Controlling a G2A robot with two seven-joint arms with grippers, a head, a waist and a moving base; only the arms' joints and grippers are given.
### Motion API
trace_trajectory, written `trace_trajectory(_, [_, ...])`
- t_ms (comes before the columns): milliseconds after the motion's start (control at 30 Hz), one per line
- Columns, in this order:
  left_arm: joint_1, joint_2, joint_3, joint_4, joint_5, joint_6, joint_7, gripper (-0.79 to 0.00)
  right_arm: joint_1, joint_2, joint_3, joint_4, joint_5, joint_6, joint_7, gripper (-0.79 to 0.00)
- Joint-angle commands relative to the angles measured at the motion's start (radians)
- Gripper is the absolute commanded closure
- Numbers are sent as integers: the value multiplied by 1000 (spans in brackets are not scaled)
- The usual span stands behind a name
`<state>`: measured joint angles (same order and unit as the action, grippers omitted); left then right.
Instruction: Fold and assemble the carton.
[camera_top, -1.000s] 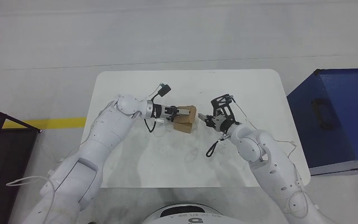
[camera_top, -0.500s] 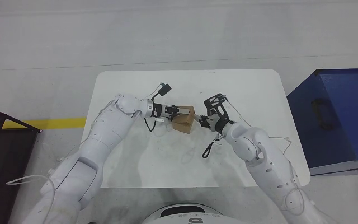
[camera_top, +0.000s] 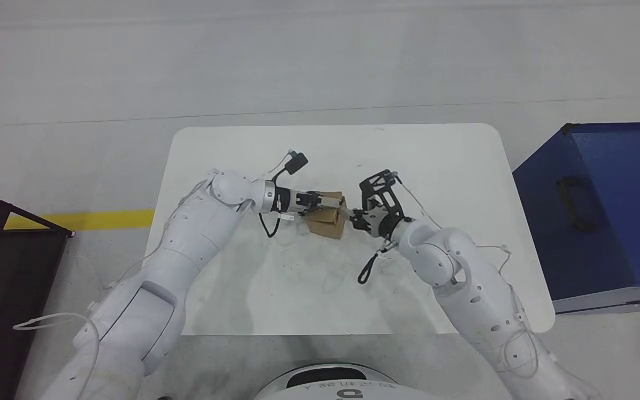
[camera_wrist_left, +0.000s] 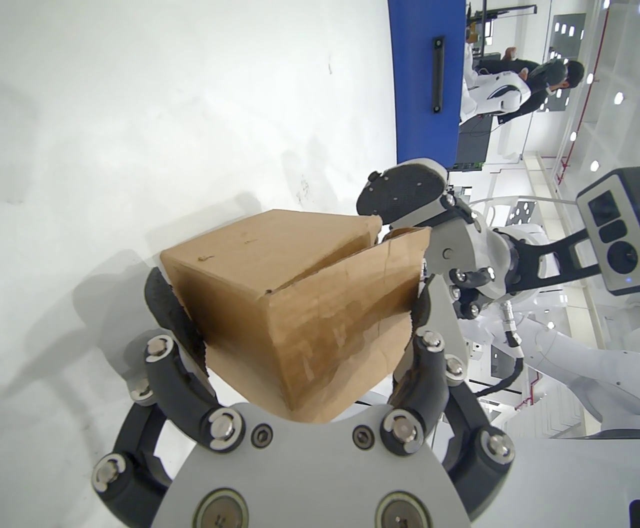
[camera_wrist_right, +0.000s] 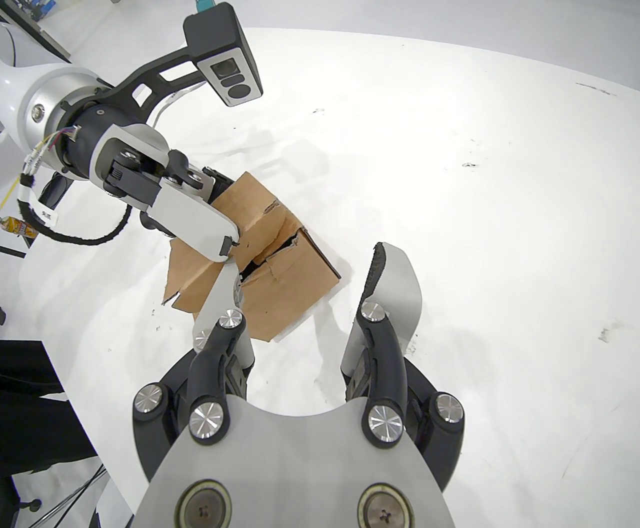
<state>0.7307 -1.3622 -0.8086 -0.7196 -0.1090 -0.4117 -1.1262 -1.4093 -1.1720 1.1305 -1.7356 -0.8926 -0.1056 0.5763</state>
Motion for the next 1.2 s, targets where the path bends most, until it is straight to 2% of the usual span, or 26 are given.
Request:
trace_trajectory(0, [0,0,2,-2,5,1,0,-785,-4,1,3,-1,-1,0,0,-511])
trace_trajectory(1167, [-18,-13,36,4,70,36,10,-785,-28,13,19,-14,23,-81,74,-468])
